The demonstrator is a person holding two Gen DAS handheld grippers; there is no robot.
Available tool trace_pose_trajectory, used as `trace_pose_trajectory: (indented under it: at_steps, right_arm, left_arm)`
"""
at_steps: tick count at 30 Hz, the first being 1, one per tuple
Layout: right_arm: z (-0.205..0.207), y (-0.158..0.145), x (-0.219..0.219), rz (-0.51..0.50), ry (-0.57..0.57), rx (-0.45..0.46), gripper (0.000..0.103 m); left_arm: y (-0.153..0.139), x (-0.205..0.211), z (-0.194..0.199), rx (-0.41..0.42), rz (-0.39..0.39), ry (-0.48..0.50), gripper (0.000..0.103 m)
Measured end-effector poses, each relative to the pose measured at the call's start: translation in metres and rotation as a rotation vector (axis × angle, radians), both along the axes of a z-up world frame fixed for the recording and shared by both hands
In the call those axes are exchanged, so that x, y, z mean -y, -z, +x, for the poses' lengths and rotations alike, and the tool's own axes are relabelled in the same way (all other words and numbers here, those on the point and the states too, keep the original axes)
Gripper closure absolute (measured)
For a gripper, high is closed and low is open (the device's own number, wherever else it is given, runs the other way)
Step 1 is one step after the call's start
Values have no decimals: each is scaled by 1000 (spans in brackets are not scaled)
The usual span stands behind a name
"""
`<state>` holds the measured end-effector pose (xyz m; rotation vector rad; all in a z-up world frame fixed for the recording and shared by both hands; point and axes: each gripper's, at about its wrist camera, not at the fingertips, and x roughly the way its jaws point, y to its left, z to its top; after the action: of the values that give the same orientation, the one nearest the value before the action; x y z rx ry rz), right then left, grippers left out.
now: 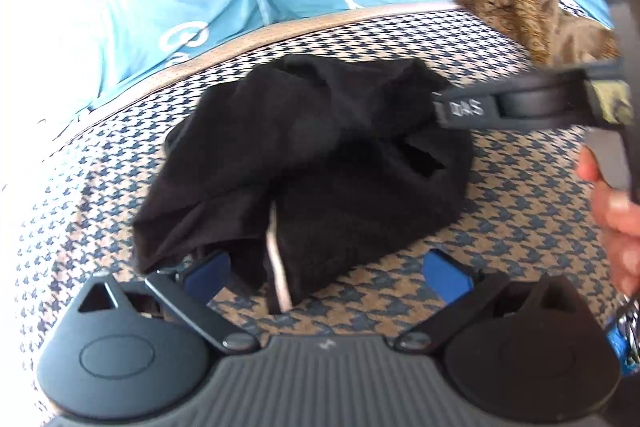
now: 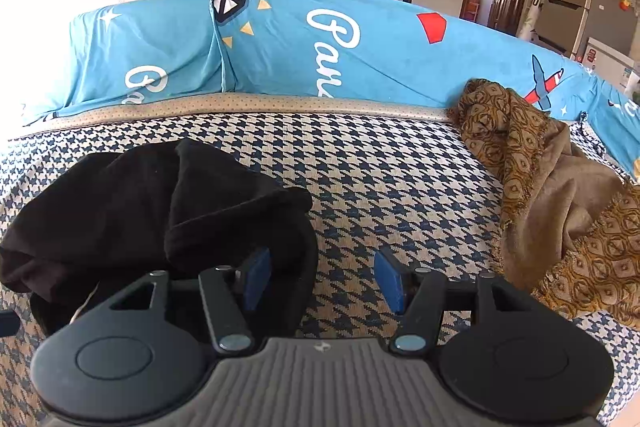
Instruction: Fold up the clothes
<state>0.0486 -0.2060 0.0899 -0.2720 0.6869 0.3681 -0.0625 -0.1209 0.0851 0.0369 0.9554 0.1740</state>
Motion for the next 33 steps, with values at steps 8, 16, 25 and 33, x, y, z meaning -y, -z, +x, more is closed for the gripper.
trace_pose_trajectory:
  at_steps: [8, 16, 25, 33]
  right_arm:
    - [-2, 0, -5, 13, 23, -43, 47]
    - [-5, -1, -8, -2, 68, -57, 47]
    - [-3, -10, 0, 9, 146, -43, 47]
    - [4, -20, 22, 4, 267, 11, 47]
  left_arm:
    - [-4, -46, 7, 12, -17, -200, 0]
    - [-6, -63, 5, 21, -53, -280, 0]
    - [-2, -58, 8, 9, -34, -280, 0]
    - [-1, -56, 10, 12, 0, -292, 0]
